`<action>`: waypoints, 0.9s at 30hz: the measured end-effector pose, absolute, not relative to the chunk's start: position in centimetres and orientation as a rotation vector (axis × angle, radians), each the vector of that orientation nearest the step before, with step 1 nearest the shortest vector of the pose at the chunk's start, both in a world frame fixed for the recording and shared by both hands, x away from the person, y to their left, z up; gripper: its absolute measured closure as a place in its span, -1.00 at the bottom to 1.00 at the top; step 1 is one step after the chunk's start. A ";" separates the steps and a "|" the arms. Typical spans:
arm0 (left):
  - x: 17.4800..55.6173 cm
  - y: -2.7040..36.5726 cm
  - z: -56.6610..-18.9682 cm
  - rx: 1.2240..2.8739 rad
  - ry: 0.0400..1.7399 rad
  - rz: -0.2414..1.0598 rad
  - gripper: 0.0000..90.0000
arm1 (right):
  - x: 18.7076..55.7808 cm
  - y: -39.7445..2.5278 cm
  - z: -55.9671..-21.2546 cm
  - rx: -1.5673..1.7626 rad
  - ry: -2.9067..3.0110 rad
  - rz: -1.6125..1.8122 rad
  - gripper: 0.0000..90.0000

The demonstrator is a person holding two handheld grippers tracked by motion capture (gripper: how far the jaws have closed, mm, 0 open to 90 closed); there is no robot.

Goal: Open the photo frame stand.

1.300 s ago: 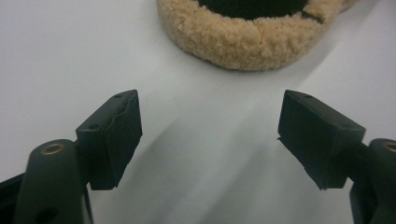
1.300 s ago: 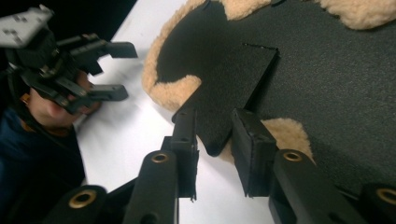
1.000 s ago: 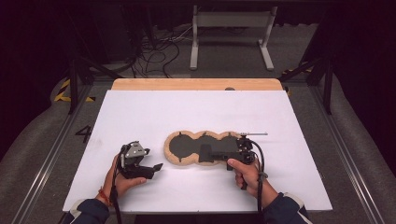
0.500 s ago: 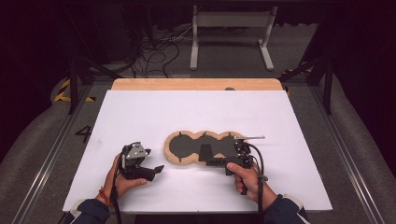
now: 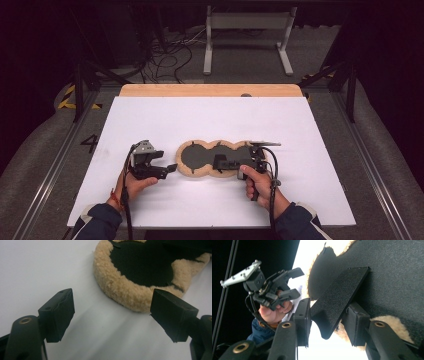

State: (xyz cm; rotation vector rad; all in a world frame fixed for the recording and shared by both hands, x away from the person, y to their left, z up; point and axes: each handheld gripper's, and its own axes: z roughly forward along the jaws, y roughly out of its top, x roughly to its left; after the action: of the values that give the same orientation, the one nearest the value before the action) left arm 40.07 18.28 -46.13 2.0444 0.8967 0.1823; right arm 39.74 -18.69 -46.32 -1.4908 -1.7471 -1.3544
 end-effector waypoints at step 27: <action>43.3 16.0 -46.2 2.024 0.806 -0.081 -0.30 | 39.4 -18.6 -45.9 -1.329 -2.016 -1.377 0.50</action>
State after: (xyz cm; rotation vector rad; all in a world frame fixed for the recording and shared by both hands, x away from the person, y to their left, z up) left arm 43.25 16.03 -46.24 2.0240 0.8057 -0.0814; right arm 39.40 -18.57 -45.88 -1.3293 -2.0163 -1.3774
